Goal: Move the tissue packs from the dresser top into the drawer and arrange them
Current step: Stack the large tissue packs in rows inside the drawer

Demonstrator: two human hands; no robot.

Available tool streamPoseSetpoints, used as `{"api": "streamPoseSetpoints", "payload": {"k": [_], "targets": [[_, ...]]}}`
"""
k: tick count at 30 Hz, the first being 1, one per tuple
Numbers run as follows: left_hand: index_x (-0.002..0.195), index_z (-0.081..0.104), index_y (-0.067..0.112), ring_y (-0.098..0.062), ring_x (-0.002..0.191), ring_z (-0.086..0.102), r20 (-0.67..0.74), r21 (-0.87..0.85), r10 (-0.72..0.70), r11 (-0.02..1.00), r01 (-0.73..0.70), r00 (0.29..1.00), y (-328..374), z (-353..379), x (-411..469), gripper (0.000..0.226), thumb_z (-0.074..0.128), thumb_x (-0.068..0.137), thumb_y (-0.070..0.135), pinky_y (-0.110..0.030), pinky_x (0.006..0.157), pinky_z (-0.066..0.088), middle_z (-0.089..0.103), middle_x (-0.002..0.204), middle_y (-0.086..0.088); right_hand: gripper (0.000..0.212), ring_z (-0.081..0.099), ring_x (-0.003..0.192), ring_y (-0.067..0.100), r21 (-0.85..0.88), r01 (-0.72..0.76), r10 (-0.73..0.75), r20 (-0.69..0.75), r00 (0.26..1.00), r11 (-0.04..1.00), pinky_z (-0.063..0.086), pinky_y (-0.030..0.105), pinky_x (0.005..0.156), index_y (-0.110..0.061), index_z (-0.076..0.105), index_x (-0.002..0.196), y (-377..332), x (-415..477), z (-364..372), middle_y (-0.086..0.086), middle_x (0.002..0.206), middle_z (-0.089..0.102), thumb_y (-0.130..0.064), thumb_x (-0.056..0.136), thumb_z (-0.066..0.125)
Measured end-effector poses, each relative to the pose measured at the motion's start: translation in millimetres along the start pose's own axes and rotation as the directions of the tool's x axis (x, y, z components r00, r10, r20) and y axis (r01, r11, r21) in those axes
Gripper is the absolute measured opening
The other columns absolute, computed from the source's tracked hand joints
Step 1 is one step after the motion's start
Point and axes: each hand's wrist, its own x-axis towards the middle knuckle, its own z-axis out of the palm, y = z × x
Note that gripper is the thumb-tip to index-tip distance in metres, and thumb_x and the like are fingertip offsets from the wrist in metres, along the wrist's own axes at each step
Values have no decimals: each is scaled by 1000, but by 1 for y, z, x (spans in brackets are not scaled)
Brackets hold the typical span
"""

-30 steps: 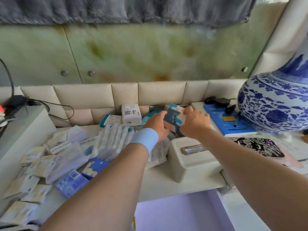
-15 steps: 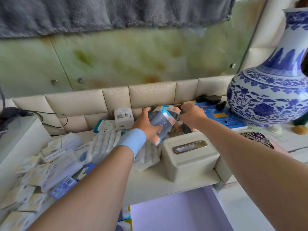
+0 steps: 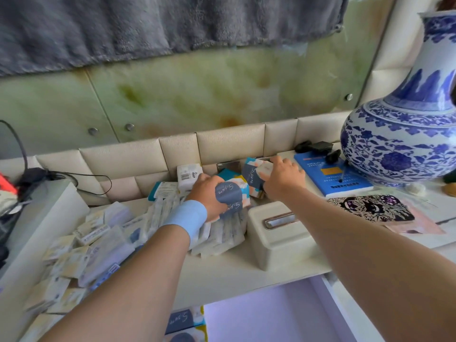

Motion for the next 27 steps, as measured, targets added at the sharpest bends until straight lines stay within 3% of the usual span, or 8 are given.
{"api": "streamPoseSetpoints", "payload": {"k": [4, 7, 9, 12, 17, 19, 22, 27], "targets": [[127, 54, 27, -22, 114, 52, -34, -1, 11, 1000, -11, 999, -9, -21, -17, 58, 77, 74, 23, -26, 91, 40, 43, 127, -1, 66, 43, 126, 31, 93, 85, -78, -83, 994, 992, 37, 42, 102, -25, 38, 142, -22, -15, -21, 9, 135, 49, -29, 83, 68], [127, 56, 24, -21, 115, 52, -80, 5, -4, 1000, 4, 997, -12, -39, -40, 60, 80, 72, 26, -28, 93, 41, 52, 128, 1, 68, 43, 126, 33, 329, 72, -54, -64, 997, 941, 42, 45, 104, -33, 35, 146, -38, -33, -43, 10, 135, 48, -38, 86, 67], [124, 59, 27, -21, 114, 53, -115, 58, -2, 998, 8, 993, -13, -50, -61, 56, 78, 72, 28, -30, 94, 44, 55, 127, 2, 70, 48, 123, 33, 587, 1, -27, 34, 999, 809, 46, 47, 101, -40, 35, 146, -47, -49, -59, 10, 136, 46, -32, 85, 69], [121, 59, 31, -21, 115, 52, -122, 45, -19, 999, 25, 992, -20, -58, -98, 56, 79, 70, 29, -35, 97, 46, 55, 124, 5, 76, 51, 118, 30, 847, -146, -69, 209, 975, 511, 50, 37, 91, -35, 47, 143, -55, -84, -72, 7, 135, 45, 4, 80, 64], [116, 59, 35, -18, 108, 56, 21, 80, -71, 994, 69, 997, -47, -58, -164, 53, 80, 67, 30, -35, 94, 49, 55, 121, 10, 54, 60, 82, 13, 826, -220, -162, 348, 923, 518, 48, 22, 60, -18, 58, 125, -44, -146, -74, 3, 99, 62, 11, 80, 64], [114, 60, 32, -18, 108, 56, 67, 105, -83, 992, 76, 994, -59, -52, -186, 51, 81, 68, 27, -30, 93, 48, 55, 120, 9, 42, 65, 86, 17, 854, -231, -220, 365, 905, 466, 55, 25, 65, -10, 60, 120, -37, -170, -67, 9, 103, 66, 6, 82, 68], [109, 59, 33, -17, 104, 59, 122, 115, -110, 989, 96, 986, -68, -41, -217, 47, 80, 67, 28, -26, 86, 47, 60, 116, 9, 53, 69, 95, 27, 861, -266, -223, 388, 894, 434, 59, 37, 80, -5, 62, 114, -30, -204, -56, 16, 108, 70, -4, 61, 67], [122, 57, 29, -21, 108, 57, 249, 163, -111, 984, 71, 962, -62, -18, -249, 53, 76, 73, 25, -30, 87, 48, 53, 123, 5, 46, 60, 87, 24, 758, -271, -215, 473, 854, 593, 47, 31, 70, 1, 63, 109, -4, -240, -42, 17, 95, 66, 11, 65, 54]]}}
